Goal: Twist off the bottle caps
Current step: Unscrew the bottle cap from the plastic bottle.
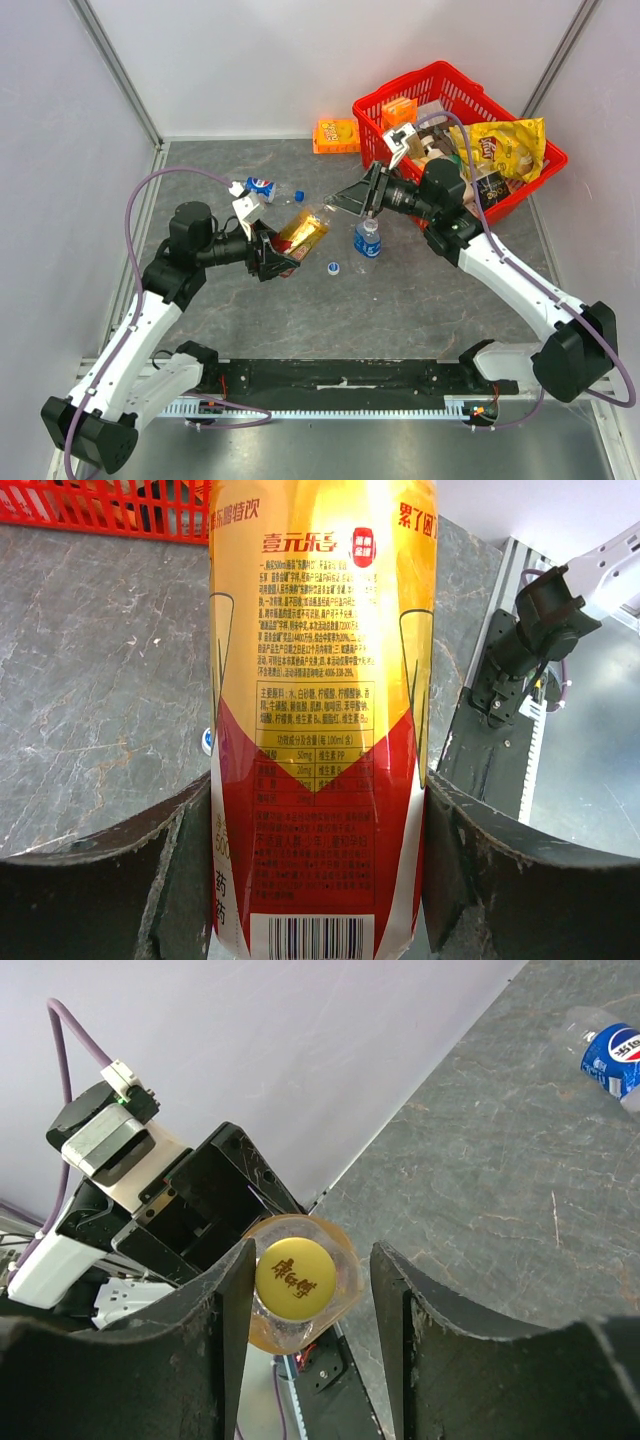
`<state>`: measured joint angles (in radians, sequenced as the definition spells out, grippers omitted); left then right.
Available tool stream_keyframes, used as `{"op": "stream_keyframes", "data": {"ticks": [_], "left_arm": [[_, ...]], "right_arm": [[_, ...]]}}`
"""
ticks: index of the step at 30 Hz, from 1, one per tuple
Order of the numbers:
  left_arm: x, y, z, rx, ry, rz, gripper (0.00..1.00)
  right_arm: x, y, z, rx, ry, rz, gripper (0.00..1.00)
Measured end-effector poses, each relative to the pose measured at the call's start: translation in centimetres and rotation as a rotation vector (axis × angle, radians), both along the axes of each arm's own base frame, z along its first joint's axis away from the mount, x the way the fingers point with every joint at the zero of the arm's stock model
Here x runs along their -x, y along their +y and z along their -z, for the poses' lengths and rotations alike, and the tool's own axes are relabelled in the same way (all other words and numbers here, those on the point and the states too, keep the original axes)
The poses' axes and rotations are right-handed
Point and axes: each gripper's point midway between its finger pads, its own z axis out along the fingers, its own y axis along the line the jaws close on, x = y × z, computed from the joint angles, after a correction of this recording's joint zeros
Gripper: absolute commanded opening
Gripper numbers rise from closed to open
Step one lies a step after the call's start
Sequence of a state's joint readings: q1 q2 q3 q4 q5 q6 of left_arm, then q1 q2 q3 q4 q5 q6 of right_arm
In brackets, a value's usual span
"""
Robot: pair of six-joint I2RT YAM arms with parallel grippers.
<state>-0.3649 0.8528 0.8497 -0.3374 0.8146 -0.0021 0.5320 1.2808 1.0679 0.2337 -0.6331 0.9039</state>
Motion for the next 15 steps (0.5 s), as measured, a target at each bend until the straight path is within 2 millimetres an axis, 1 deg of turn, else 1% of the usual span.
{"op": "stream_keyframes", "data": {"ticks": [1,4,5,6,7,8,10,11,14,15], "left_arm": [[0.02,0.01,0.08,-0.001,0.002,0.0,0.6],[0.01,0.05,0.26,-0.004,0.008,-0.002,0.6],[0.03,0.03,0.33,-0.004,0.01,-0.001,0.6],[0.01,0.02,0.29,-0.003,0.008,0.0,0.6],[0.0,0.01,0.24,-0.002,0.005,0.0,0.6],[0.0,0.0,0.19,0.0,0.005,0.001,0.6],[0.04,0.0,0.19,0.001,0.007,0.003,0.6],[0.05,0.01,0.19,0.001,0.008,0.003,0.6],[0.02,0.03,0.18,0.001,0.006,0.0,0.6],[-0.01,0.05,0.17,0.0,0.004,-0.002,0.6]], "right_arm": [[-0.02,0.04,0.04,-0.003,0.003,-0.001,0.48],[0.15,0.17,-0.08,-0.016,0.009,-0.012,0.3],[0.22,0.2,-0.17,-0.018,0.003,-0.018,0.22],[0.32,0.24,-0.25,-0.021,0.002,-0.024,0.11],[0.36,0.29,-0.32,-0.025,0.002,-0.029,0.05],[0.36,0.31,-0.32,-0.028,-0.001,-0.031,0.01],[0.4,0.26,-0.24,-0.035,-0.016,-0.04,0.01],[0.41,0.25,-0.22,-0.038,-0.021,-0.042,0.04],[0.44,0.24,-0.22,-0.054,-0.017,-0.044,0.22],[0.46,0.24,-0.24,-0.057,-0.014,-0.044,0.3]]}}
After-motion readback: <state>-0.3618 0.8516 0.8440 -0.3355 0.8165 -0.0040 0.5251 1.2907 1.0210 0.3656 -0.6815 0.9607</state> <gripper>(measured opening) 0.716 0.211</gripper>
